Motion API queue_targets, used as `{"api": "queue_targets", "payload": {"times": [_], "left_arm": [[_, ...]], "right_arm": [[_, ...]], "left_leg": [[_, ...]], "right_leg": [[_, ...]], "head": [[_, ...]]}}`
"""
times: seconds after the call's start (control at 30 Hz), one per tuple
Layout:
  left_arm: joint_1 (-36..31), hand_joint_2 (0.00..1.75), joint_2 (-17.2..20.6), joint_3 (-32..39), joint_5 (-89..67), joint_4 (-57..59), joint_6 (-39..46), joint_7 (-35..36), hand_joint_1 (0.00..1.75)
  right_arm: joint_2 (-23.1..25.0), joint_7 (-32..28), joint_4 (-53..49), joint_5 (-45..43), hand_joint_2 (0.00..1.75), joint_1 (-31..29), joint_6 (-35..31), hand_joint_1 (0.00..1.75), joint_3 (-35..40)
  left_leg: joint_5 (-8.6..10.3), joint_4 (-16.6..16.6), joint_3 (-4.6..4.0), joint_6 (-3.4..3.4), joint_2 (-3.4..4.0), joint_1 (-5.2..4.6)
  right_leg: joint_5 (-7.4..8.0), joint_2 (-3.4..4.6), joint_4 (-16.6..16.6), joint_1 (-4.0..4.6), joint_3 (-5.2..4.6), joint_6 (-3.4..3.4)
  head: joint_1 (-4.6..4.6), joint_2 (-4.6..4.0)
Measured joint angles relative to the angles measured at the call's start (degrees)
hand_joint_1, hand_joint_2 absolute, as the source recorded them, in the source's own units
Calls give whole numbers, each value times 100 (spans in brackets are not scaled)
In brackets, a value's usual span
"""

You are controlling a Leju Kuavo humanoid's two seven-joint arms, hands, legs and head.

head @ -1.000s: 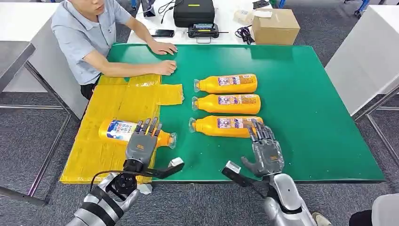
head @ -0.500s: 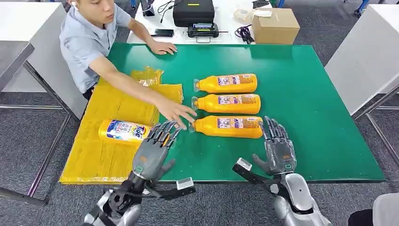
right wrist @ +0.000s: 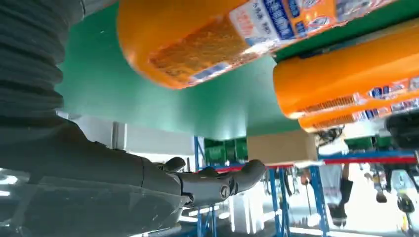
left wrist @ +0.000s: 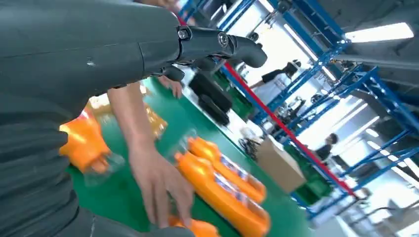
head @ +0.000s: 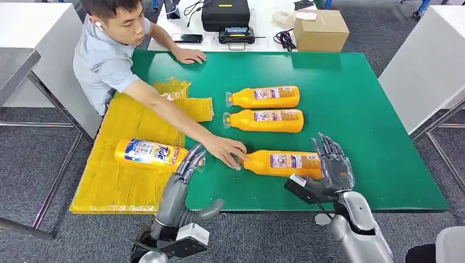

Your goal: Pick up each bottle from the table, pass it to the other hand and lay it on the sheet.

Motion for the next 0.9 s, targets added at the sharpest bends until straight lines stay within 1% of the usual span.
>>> {"api": "queue_targets", "payload": {"times": [0.17, 0.33, 0.67, 0.9], "left_arm": [[-8, 175, -88, -61, 296, 2, -6, -148, 0], [-20, 175, -120, -89, 348, 2, -9, -161, 0], [-141, 175, -140, -138, 357, 63, 28, -216, 0], [-208, 175, -149, -229, 340, 144, 68, -231, 0]], "right_arm": [[9, -61, 433, -83, 175, -338, 101, 0, 20], [37, -94, 686, -118, 175, -533, 170, 0, 79], [120, -249, 1364, -363, 175, -797, 573, 0, 315], [175, -249, 1499, -393, 175, -932, 761, 0, 617]], "left_leg": [[0, 0, -1, 0, 0, 0], [0, 0, -1, 0, 1, 0], [0, 0, -1, 0, 0, 0], [0, 0, 0, 0, 1, 1]], "right_leg": [[0, 0, 0, 0, -1, 0], [0, 1, 0, 0, -1, 0], [0, 1, 1, 0, 0, 0], [0, 1, 1, 1, -1, 0]], "head": [[-2, 0], [0, 0], [0, 0], [0, 0]]}}
